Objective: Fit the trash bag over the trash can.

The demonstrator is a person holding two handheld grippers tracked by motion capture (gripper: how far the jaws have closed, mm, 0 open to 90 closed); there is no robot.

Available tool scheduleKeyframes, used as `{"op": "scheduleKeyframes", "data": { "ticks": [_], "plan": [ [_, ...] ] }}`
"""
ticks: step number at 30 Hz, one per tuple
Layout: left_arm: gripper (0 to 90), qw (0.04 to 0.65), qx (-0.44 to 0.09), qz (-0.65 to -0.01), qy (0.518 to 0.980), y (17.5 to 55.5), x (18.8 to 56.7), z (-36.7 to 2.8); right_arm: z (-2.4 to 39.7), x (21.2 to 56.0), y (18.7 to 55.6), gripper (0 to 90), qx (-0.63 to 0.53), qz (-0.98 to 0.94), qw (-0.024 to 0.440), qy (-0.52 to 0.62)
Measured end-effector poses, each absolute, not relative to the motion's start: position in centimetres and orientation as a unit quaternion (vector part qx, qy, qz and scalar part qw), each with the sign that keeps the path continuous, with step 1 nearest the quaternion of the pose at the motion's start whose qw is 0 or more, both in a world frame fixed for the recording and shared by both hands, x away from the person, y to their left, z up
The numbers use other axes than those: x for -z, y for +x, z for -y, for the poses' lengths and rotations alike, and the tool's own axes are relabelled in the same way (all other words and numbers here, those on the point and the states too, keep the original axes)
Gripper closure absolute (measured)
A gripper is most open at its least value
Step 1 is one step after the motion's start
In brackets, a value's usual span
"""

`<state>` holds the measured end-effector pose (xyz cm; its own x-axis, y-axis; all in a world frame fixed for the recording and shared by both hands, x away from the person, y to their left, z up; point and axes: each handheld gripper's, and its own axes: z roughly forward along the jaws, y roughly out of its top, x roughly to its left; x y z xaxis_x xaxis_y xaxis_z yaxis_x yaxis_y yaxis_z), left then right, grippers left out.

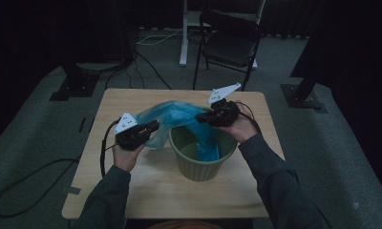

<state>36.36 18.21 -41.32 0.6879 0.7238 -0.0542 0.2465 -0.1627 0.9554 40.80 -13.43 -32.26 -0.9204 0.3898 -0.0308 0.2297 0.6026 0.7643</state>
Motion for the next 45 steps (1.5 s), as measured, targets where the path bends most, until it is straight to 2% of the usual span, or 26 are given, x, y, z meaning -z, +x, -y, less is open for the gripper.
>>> {"op": "scheduleKeyframes", "data": {
  "ticks": [4, 5, 6, 9, 11, 14, 15, 39, 40, 42, 45],
  "plan": [
    [68.2, 0.560, -0.214, -0.329, 0.730, 36.4, 41.2, -17.9, 13.5, 32.3, 40.8, 89.3, -0.412, -0.889, 0.095, 0.174],
    [68.2, 0.554, -0.220, -0.331, 0.731, 36.6, 41.1, -17.6, 13.5, 32.3, 40.8, 89.3, -0.413, -0.889, 0.094, 0.174],
    [63.4, 0.551, -0.223, -0.332, 0.732, 36.8, 41.1, -17.4, 13.4, 32.3, 40.8, 89.3, -0.415, -0.889, 0.091, 0.169],
    [63.0, 0.544, -0.228, -0.325, 0.739, 37.0, 41.1, -16.7, 13.4, 32.3, 40.8, 89.1, -0.419, -0.888, 0.088, 0.167],
    [67.6, 0.536, -0.236, -0.320, 0.745, 37.0, 41.1, -16.1, 13.4, 32.3, 40.8, 88.9, -0.417, -0.889, 0.087, 0.167],
    [85.9, 0.529, -0.241, -0.312, 0.751, 37.0, 41.1, -15.7, 13.5, 32.3, 40.8, 88.9, -0.415, -0.889, 0.090, 0.170],
    [89.1, 0.529, -0.244, -0.313, 0.750, 37.0, 41.1, -15.7, 13.6, 32.2, 40.8, 89.0, -0.413, -0.890, 0.093, 0.170],
    [90.0, 0.519, -0.252, -0.344, 0.741, 37.1, 40.9, -17.5, 22.0, 34.0, 40.5, 88.4, -0.417, -0.865, 0.104, 0.259],
    [90.0, 0.520, -0.253, -0.341, 0.741, 37.0, 40.8, -17.5, 22.1, 34.0, 40.5, 86.3, -0.418, -0.864, 0.104, 0.259],
    [90.0, 0.523, -0.254, -0.336, 0.741, 36.9, 40.7, -17.4, 22.3, 33.7, 40.4, 76.3, -0.425, -0.861, 0.105, 0.257],
    [90.0, 0.526, -0.255, -0.332, 0.740, 36.9, 40.4, -17.2, 22.2, 32.6, 40.1, 68.5, -0.443, -0.856, 0.108, 0.243]
  ]
}}
